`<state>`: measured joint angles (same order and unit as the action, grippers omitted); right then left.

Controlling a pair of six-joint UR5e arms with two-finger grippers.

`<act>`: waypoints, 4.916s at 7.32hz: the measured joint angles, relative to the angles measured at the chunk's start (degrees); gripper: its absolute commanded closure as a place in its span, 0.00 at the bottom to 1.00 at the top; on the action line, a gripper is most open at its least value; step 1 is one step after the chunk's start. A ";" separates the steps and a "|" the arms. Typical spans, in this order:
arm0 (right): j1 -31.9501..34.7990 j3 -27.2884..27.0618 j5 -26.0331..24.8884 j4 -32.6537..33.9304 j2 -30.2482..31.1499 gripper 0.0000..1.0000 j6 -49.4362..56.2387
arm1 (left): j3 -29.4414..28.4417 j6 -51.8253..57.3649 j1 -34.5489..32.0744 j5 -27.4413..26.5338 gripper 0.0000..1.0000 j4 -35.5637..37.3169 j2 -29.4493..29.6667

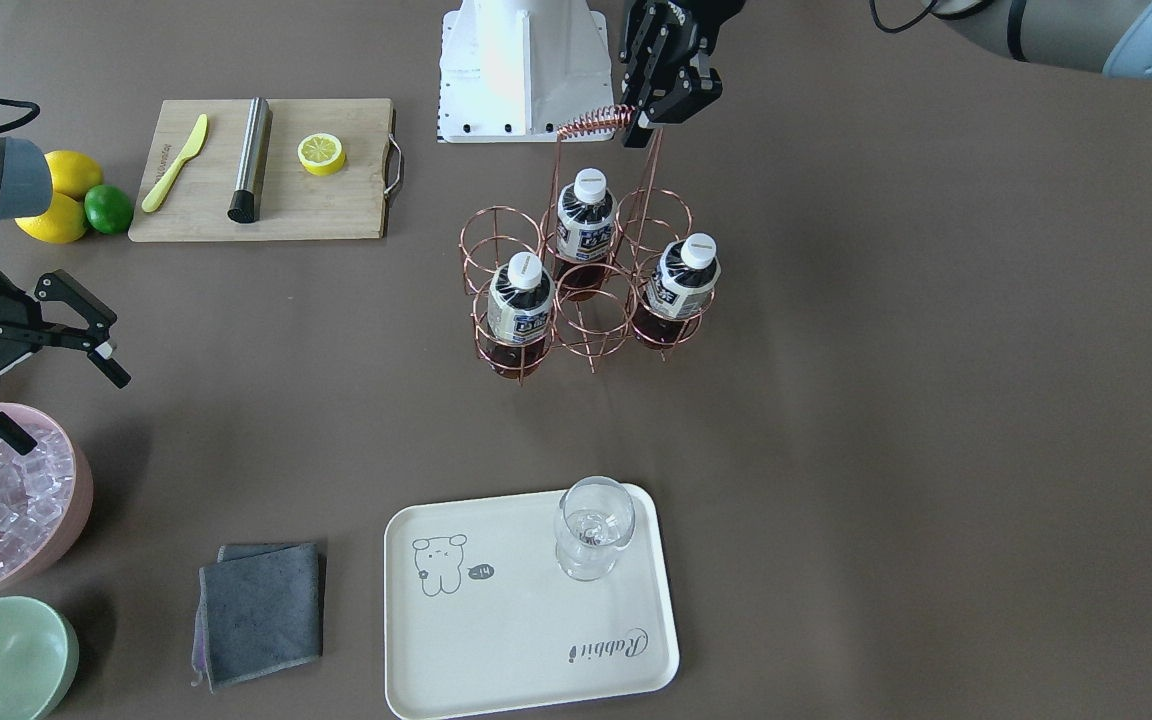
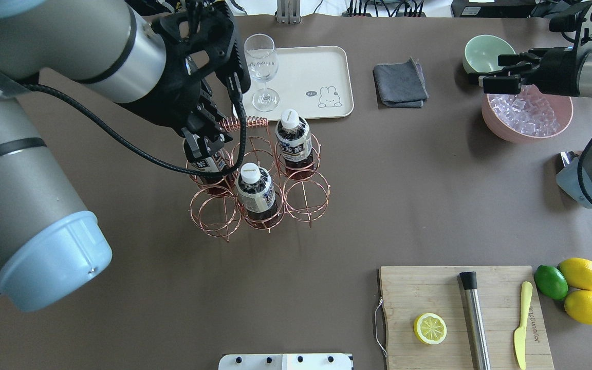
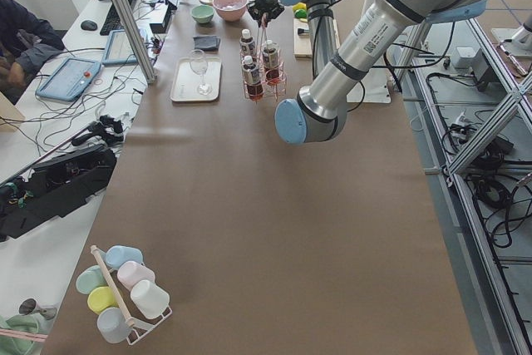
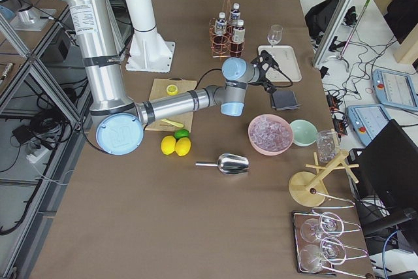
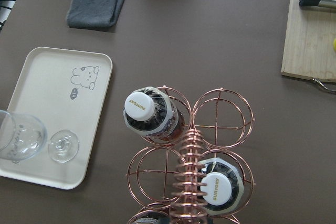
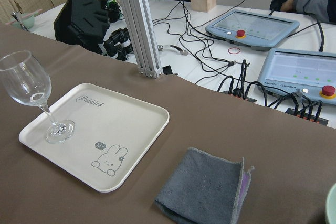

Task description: Take tea from basket to plate

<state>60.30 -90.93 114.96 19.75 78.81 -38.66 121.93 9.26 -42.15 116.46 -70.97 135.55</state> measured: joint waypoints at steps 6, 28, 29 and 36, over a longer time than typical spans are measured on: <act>-9.89 1.07 -4.77 -14.81 -2.92 0.00 0.24 | -0.64 -0.55 8.27 -5.92 1.00 -1.08 0.46; -31.71 1.67 -24.15 -20.66 -12.63 0.17 8.47 | -0.29 -0.74 7.44 -6.24 1.00 -0.66 0.03; -31.62 1.80 -24.26 -20.32 -12.81 0.16 9.39 | -0.29 -0.74 7.44 -6.24 1.00 -0.66 0.01; -32.66 3.52 -26.49 -19.83 -13.87 0.14 10.04 | -0.58 -0.57 7.65 -6.24 1.00 -0.74 -0.53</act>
<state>27.64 -87.40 88.47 -0.08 64.93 -28.63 121.35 8.69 -34.50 110.22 -71.71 135.03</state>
